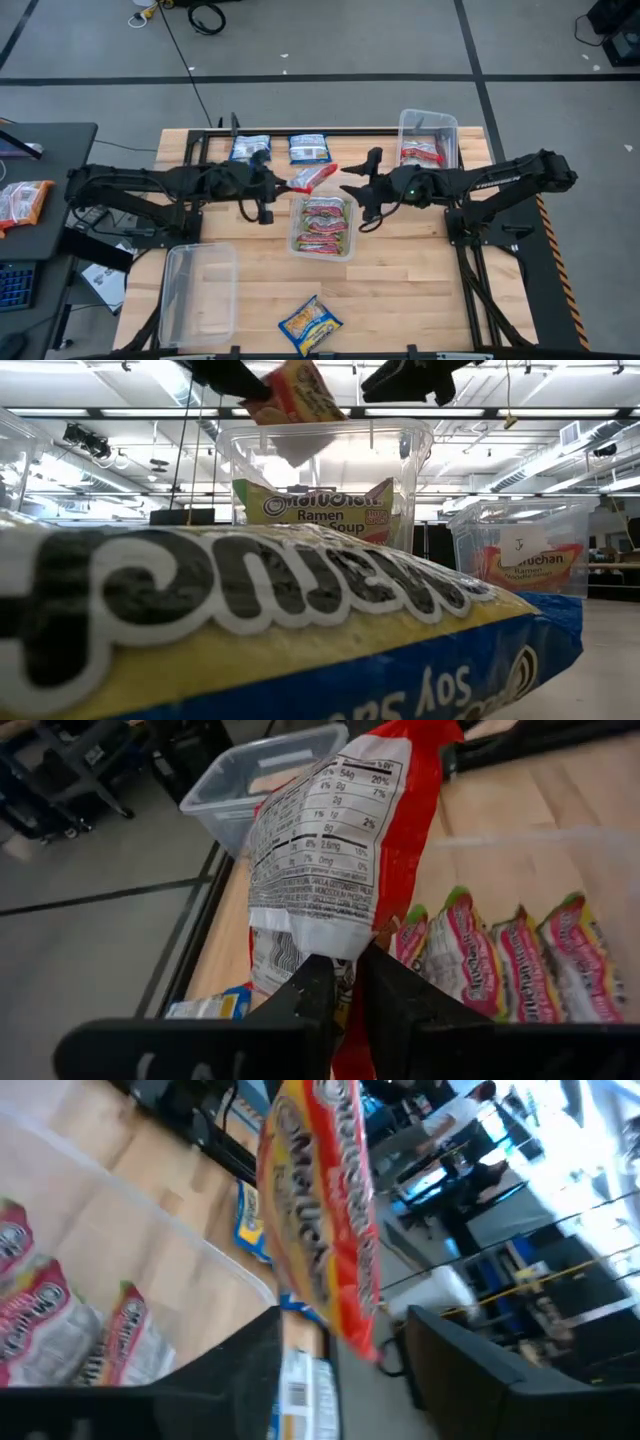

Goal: Sort Maruchan noodles
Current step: Put the red noodle pack into the top transparent container

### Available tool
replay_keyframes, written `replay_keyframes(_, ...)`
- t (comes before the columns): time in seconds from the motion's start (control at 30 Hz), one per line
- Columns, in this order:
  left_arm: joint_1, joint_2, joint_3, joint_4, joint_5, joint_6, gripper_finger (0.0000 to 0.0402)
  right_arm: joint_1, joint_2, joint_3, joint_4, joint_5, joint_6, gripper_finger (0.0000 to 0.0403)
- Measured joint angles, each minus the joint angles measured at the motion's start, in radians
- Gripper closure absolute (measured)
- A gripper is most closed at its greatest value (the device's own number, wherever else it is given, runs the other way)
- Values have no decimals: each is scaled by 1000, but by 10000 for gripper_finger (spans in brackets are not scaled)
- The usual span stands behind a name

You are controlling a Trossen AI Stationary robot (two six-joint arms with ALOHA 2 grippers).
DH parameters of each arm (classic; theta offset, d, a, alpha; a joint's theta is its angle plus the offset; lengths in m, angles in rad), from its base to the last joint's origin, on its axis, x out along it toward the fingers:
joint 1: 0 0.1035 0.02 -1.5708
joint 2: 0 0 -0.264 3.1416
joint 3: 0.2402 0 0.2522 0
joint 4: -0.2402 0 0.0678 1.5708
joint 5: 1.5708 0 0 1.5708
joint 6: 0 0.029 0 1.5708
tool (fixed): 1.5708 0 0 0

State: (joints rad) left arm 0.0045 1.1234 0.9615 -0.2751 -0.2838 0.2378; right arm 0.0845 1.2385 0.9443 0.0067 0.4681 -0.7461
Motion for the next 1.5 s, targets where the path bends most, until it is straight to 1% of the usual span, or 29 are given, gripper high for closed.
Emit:
replay_keyframes(0.07,-3,25,0,3,-2,18,358,10,5,0,41,-8,-25,149)
replay_keyframes(0.17,-2,58,-1,39,-12,58,359,12,5,0,55,-82,-24,115)
replay_keyframes(0.23,-2,77,-1,62,-23,86,359,9,5,0,52,-143,-17,100)
replay_keyframes(0.3,-3,92,0,105,-30,116,359,5,5,0,36,-174,-17,91)
replay_keyframes(0.33,-3,94,-2,108,-32,133,359,5,5,0,34,-180,-17,89)
replay_keyframes(0.4,-6,107,0,176,-34,168,359,0,5,0,26,-179,-17,89)
replay_keyframes(0.53,-11,111,0,217,-21,218,359,-17,5,0,2,-176,-17,95)
replay_keyframes(0.77,-16,123,0,230,20,231,359,-56,7,0,7,-162,-16,103)
replay_keyframes(0.87,-20,128,0,248,22,249,359,-74,7,0,-2,-160,-16,103)
replay_keyframes(1.0,-27,141,0,331,24,284,359,-94,7,0,-29,-218,-6,106)
replay_keyframes(1.13,-31,160,0,381,59,298,359,-97,7,0,-27,-230,11,124)
replay_keyframes(1.23,-30,171,0,383,58,293,359,-98,7,0,-27,-221,11,150)
replay_keyframes(1.5,-30,179,0,442,54,272,359,-98,8,0,-31,-230,42,262)
